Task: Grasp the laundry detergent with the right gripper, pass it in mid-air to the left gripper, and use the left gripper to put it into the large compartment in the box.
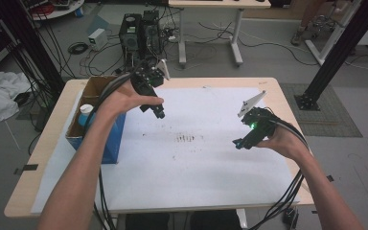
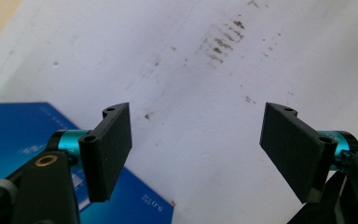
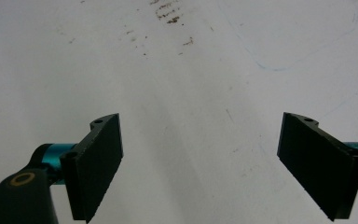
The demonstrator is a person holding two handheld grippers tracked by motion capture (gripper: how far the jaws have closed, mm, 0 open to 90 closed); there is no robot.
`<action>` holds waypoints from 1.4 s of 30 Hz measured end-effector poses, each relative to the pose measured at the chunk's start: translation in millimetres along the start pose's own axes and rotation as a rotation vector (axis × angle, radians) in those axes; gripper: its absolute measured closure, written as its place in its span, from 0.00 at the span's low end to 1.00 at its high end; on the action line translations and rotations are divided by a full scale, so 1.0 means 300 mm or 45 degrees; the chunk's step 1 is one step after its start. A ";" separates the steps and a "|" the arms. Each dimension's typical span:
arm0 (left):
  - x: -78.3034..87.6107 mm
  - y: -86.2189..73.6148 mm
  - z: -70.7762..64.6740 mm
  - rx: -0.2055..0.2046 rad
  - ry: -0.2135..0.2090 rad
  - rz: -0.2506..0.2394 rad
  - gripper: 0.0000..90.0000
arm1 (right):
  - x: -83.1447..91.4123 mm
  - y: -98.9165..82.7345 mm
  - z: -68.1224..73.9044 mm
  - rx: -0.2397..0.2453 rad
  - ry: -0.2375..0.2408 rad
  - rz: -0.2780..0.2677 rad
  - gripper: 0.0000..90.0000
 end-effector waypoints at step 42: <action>-0.222 0.056 -0.112 -0.077 -0.109 0.037 0.28 | 0.016 -0.012 -0.013 -0.036 -0.018 0.039 0.15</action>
Point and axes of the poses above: each handheld gripper's, and its own axes: x roughly backward along the jaws, y roughly out of its top, z roughly to its left, the point moved 4 cm from there along -x, roughly forward along the jaws, and after that the axes turned 14 degrees about z, right-handed, at the moved point
